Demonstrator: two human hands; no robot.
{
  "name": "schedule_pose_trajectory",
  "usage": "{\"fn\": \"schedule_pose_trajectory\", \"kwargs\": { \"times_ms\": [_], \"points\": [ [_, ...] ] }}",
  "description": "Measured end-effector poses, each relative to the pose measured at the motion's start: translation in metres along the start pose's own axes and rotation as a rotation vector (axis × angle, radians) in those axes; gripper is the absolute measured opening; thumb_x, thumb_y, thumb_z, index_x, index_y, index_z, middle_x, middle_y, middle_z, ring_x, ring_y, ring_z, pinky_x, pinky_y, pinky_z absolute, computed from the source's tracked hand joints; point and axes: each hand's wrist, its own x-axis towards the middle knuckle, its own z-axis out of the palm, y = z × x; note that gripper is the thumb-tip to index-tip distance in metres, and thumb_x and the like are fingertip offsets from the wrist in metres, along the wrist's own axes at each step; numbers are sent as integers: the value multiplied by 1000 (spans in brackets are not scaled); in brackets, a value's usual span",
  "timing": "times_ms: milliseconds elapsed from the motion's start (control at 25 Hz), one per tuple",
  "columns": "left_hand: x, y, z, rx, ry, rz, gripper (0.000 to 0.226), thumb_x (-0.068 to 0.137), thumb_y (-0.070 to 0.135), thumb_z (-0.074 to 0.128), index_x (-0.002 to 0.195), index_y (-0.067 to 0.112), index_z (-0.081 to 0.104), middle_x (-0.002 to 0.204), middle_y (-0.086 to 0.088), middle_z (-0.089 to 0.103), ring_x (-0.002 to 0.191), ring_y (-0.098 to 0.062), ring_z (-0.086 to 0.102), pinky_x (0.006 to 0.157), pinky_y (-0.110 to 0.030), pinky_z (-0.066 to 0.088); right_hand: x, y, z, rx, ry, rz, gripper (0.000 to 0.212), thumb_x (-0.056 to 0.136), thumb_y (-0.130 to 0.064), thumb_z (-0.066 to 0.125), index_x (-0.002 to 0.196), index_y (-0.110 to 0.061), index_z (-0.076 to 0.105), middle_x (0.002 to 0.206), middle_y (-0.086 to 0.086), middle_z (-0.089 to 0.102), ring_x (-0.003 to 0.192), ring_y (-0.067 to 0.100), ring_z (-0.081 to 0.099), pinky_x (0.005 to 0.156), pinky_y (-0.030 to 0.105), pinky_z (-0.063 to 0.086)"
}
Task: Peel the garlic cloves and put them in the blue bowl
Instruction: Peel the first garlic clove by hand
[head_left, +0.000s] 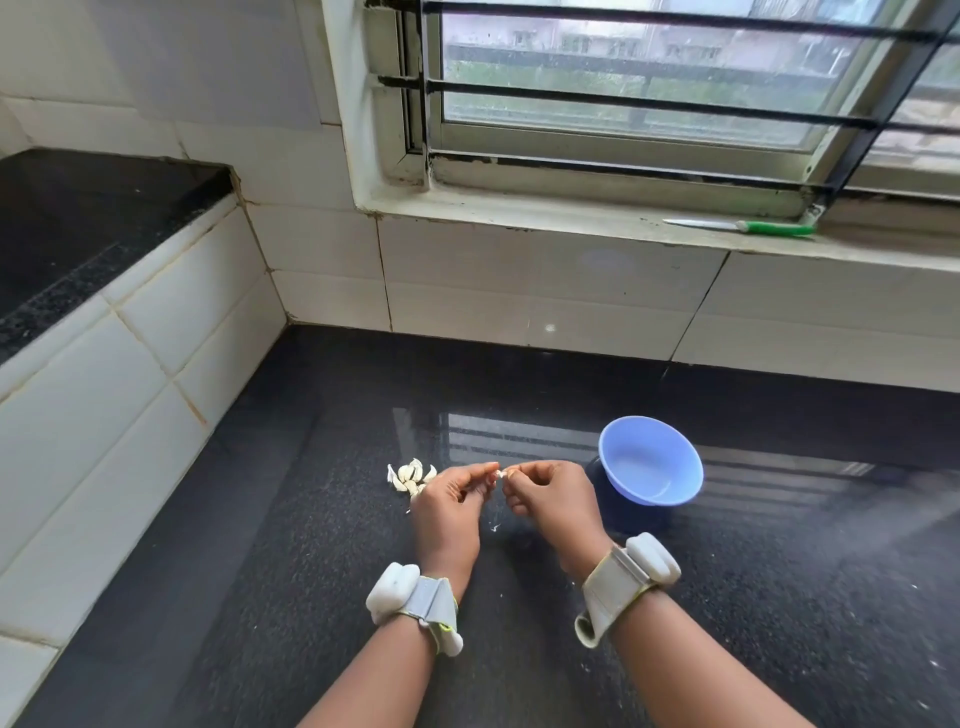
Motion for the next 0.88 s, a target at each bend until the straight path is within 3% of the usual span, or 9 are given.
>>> {"fn": "schedule_pose_trajectory", "kwargs": {
  "times_ms": [120,280,400,520,600,880],
  "points": [
    [0,-3,-1,134,-36,96,24,78,3,73,98,17,76,93,6,74,88,-3,67,83,-25,52,-1,3,-1,62,-13,27,20,86,-14,66,69,-11,75,65,9,70,59,16,59,62,38,48],
    [0,0,-1,79,-100,10,26,76,6,75,99,16,75,89,5,74,82,0,68,80,-19,52,-2,4,-2,19,-25,11,18,88,-17,66,72,-15,76,74,13,73,64,17,62,65,41,53],
    [1,4,-1,-18,-82,-83,19,76,1,74,88,15,75,81,9,72,75,7,65,72,-11,49,-2,5,-2,42,-54,19,15,88,-17,67,77,-14,77,76,15,73,64,17,61,63,39,51],
    [1,1,1,-226,-66,-234,20,77,-3,72,82,16,73,77,4,73,74,-8,69,71,-23,55,-3,5,-1,137,-73,59,17,91,-9,63,80,-9,75,67,9,69,62,14,56,60,28,48],
    [1,3,2,-375,-32,-332,16,79,-4,69,85,11,72,78,-2,73,72,-10,68,65,-20,55,-3,7,-2,165,-58,73,18,92,-6,61,79,-5,73,63,4,63,59,13,52,56,25,45],
    [-3,11,8,-639,5,-458,15,83,-4,63,96,1,68,83,-5,74,73,-8,68,65,-16,55,0,9,-11,-285,50,-65,19,88,-23,64,73,-17,73,57,-8,64,53,2,55,58,22,48]
  ]
}}
